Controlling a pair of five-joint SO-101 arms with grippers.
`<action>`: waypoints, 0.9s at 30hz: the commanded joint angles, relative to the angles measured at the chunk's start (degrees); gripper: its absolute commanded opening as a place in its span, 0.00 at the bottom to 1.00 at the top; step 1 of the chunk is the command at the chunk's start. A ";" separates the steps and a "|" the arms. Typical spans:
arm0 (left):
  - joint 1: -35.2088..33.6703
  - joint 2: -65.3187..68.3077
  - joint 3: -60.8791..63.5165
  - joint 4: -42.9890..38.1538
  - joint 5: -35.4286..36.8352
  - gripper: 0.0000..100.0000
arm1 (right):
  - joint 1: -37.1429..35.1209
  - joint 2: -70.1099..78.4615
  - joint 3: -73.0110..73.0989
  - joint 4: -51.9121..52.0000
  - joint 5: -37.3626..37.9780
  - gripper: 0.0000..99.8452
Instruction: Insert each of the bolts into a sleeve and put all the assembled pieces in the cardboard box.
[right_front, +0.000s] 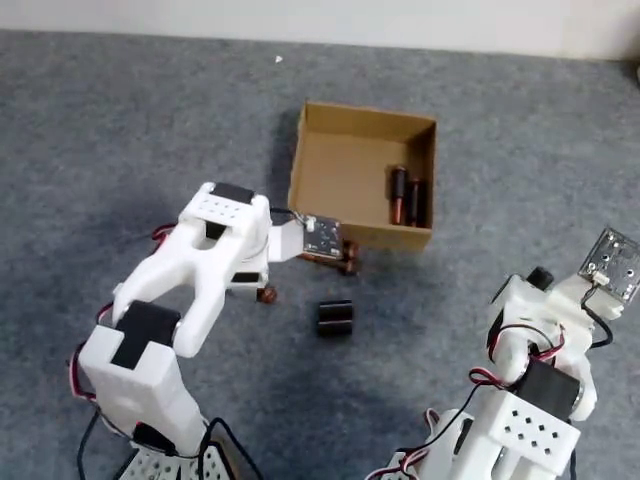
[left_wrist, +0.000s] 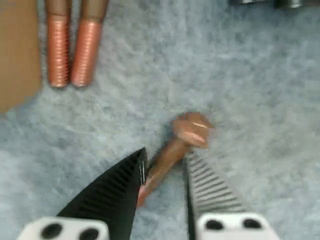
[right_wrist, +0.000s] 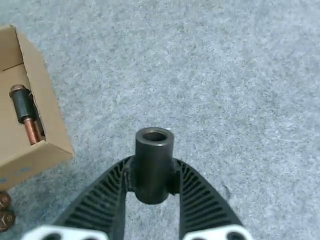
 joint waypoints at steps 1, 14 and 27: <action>0.92 0.22 -2.07 -1.67 1.32 0.00 | 0.22 -1.01 -0.40 -1.71 -0.62 0.00; 0.66 -14.81 1.01 6.95 10.29 0.00 | -4.00 -1.01 -0.40 -1.54 -0.62 0.00; 0.48 -45.14 10.68 7.03 40.70 0.00 | -13.49 -1.01 -0.92 4.00 -1.05 0.01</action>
